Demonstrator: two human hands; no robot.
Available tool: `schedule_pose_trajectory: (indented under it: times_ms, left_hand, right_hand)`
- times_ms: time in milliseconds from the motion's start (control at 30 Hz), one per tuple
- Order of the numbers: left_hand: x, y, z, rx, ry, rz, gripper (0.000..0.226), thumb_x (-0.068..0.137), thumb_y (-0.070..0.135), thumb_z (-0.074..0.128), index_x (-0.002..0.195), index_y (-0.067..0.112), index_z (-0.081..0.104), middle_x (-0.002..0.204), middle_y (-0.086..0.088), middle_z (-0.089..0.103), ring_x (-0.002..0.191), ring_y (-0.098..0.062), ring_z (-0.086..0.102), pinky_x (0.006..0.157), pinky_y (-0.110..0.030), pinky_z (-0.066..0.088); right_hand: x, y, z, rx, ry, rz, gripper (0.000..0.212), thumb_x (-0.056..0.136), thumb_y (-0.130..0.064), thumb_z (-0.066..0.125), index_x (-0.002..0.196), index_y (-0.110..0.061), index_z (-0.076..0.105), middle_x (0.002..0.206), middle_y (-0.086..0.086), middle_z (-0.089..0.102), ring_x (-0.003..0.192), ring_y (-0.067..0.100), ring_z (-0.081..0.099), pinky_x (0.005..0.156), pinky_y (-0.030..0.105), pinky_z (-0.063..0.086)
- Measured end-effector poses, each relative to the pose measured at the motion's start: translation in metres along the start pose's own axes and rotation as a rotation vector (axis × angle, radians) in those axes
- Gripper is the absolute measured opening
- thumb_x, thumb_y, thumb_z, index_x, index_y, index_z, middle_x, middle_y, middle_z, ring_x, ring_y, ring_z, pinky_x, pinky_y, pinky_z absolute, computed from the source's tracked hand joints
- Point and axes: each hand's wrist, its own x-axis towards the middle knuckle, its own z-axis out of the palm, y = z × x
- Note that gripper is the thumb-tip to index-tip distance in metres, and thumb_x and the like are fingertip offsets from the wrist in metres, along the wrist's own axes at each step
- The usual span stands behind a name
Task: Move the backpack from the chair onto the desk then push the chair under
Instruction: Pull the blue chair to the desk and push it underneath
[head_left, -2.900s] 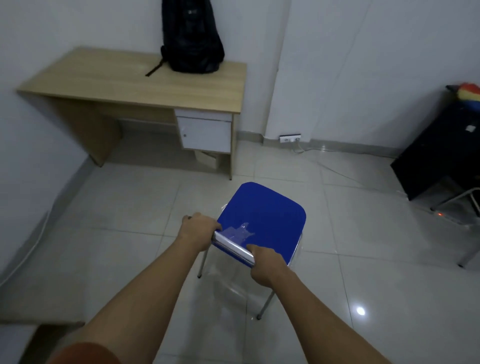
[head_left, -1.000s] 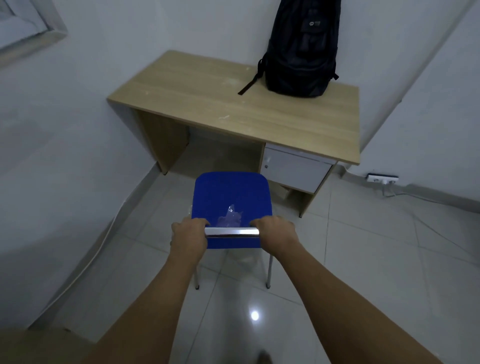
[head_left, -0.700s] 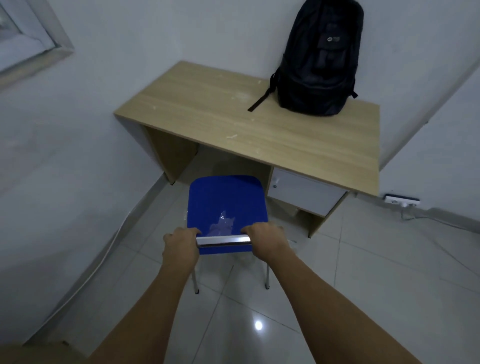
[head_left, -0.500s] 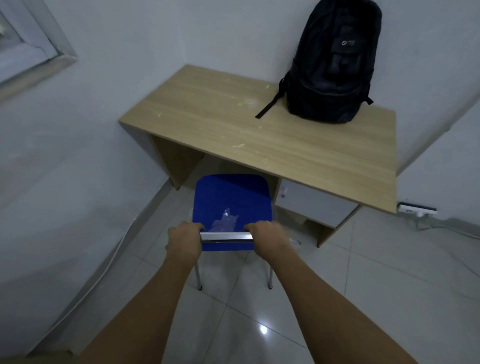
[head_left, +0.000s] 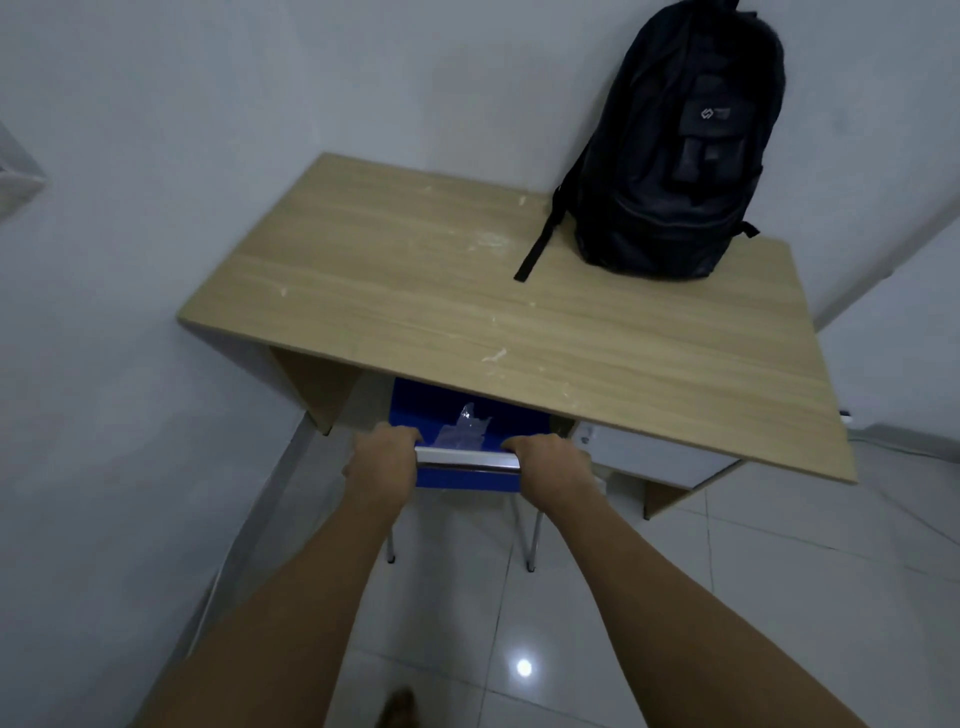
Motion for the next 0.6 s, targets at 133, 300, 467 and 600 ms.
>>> schedule_pose_trajectory:
  times_ms: [133,300,467,600]
  left_hand:
    - [0.047,-0.025,-0.021,0.013,-0.062,0.056,0.037,0.095,0.012,0.048,0.128,0.024,0.061,0.122,-0.008,0.061,0.121,-0.029,0.052,0.098,-0.044,0.046]
    - [0.087,-0.047,-0.031,0.041,-0.041,0.111,0.033,0.095,0.009,0.047,0.118,0.021,0.067,0.12,-0.01,0.063,0.115,-0.03,0.056,0.094,-0.039,0.047]
    - [0.121,-0.066,-0.039,0.093,-0.019,0.183,0.036,0.091,0.013,0.052,0.121,0.028,0.066,0.118,-0.001,0.067,0.114,-0.022,0.057,0.094,-0.034,0.035]
    - [0.139,-0.073,-0.039,0.164,-0.031,0.21,0.038,0.091,0.014,0.053,0.123,0.031,0.064,0.118,-0.001,0.064,0.112,-0.021,0.058,0.095,-0.031,0.036]
  right_hand:
    - [0.033,-0.03,-0.008,0.041,0.003,0.058,0.056,0.083,-0.004,0.055,0.132,-0.032,0.054,0.11,0.006,0.068,0.095,0.03,0.064,0.063,0.037,0.044]
    - [0.06,-0.053,-0.015,0.085,0.015,0.115,0.05,0.082,-0.004,0.057,0.125,-0.029,0.059,0.102,0.005,0.069,0.089,0.028,0.065,0.061,0.035,0.043]
    - [0.083,-0.071,-0.018,0.132,0.01,0.171,0.047,0.081,-0.006,0.058,0.121,-0.031,0.058,0.106,0.007,0.067,0.096,0.032,0.063,0.079,0.044,0.054]
    - [0.093,-0.077,-0.017,0.131,0.046,0.171,0.045,0.079,-0.007,0.058,0.117,-0.031,0.06,0.107,0.006,0.066,0.098,0.031,0.061,0.081,0.045,0.053]
